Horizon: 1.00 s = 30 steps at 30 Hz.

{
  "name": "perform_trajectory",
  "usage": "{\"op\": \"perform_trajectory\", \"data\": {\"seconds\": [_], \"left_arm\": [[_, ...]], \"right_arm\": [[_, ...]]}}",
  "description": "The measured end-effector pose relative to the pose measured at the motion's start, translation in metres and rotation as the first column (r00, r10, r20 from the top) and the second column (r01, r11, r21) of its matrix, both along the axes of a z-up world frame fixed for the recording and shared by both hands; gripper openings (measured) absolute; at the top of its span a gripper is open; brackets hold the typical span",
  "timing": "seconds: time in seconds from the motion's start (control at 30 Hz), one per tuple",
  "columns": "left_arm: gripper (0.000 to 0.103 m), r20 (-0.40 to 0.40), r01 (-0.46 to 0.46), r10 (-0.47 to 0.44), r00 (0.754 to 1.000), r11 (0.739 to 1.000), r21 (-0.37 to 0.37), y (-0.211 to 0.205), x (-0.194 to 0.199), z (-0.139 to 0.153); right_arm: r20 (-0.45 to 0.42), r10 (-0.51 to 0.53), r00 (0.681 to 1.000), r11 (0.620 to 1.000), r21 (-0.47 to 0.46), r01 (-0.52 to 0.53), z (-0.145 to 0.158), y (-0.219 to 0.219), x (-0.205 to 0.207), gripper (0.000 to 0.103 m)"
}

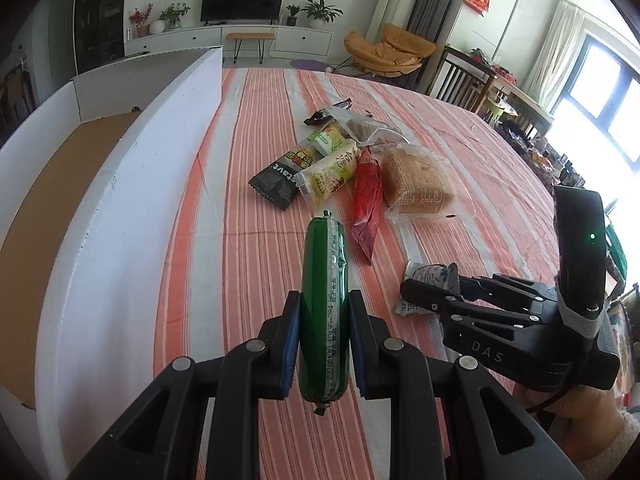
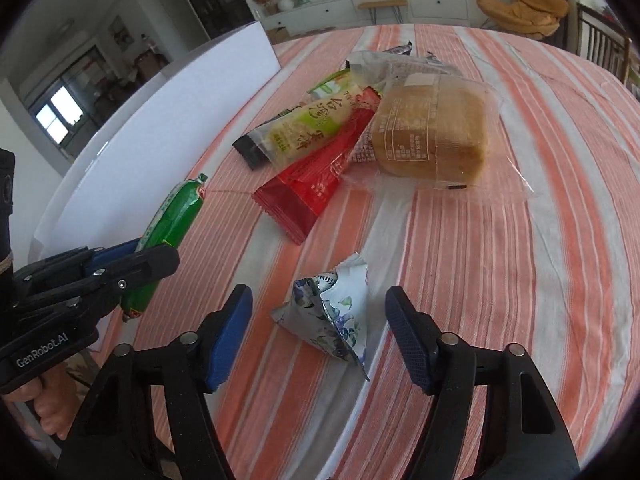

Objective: Organize snacks
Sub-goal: 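Carry both snacks into the cardboard box and open both tools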

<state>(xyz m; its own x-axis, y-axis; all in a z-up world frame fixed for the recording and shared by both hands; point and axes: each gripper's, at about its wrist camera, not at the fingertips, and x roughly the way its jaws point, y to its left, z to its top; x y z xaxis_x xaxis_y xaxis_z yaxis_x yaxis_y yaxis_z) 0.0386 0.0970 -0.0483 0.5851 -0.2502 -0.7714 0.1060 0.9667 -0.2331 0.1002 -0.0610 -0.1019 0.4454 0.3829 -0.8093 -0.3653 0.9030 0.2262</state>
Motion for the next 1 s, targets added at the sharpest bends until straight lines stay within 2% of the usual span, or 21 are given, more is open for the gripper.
{"op": "perform_trajectory", "data": {"seconds": [0.07, 0.13, 0.23, 0.37, 0.47, 0.6, 0.67, 0.77, 0.9, 1.0], "left_arm": [[0.022, 0.028, 0.013, -0.012, 1.0, 1.0, -0.008, -0.001, -0.009, 0.01], [0.022, 0.054, 0.022, -0.022, 0.998, 1.0, -0.006, -0.002, -0.017, 0.019], [0.022, 0.069, 0.037, -0.035, 0.997, 0.999, -0.028, -0.001, -0.023, 0.03], [0.022, 0.07, 0.049, -0.042, 0.997, 0.993, -0.111, 0.005, -0.031, 0.047], [0.022, 0.096, 0.047, -0.03, 0.995, 0.982, -0.182, 0.021, -0.041, 0.073], [0.022, 0.169, -0.019, 0.055, 0.984, 0.977, -0.211, 0.067, -0.055, 0.115], [0.022, 0.186, -0.087, 0.124, 0.975, 0.977, -0.193, 0.096, -0.059, 0.129], [0.022, 0.201, -0.227, 0.251, 0.947, 0.964, -0.137, 0.143, -0.06, 0.135], [0.022, 0.17, -0.386, 0.395, 0.903, 0.919, -0.08, 0.196, -0.057, 0.117], [0.022, 0.149, -0.452, 0.452, 0.88, 0.891, -0.034, 0.217, -0.055, 0.098]], "right_arm": [[-0.037, -0.042, 0.998, 0.995, 0.088, 0.045, 0.0, -0.013, -0.006, 0.031], [-0.056, -0.086, 0.995, 0.986, 0.139, 0.093, 0.0, -0.028, -0.016, 0.03], [-0.099, -0.144, 0.985, 0.958, 0.235, 0.164, 0.0, -0.049, -0.028, 0.03], [-0.118, -0.175, 0.977, 0.934, 0.294, 0.203, 0.013, -0.061, -0.037, 0.03], [-0.134, -0.158, 0.978, 0.929, 0.317, 0.194, 0.033, -0.053, -0.037, 0.03], [-0.091, -0.042, 0.995, 0.923, 0.377, 0.074, 0.086, -0.012, -0.036, 0.03], [-0.045, 0.044, 0.998, 0.909, 0.416, -0.021, 0.119, 0.022, -0.035, 0.031], [0.012, 0.166, 0.986, 0.882, 0.446, -0.154, 0.158, 0.08, -0.032, 0.031], [0.04, 0.265, 0.963, 0.867, 0.428, -0.257, 0.174, 0.15, -0.025, 0.031], [0.019, 0.311, 0.95, 0.85, 0.442, -0.287, 0.163, 0.183, -0.02, 0.032]]}}
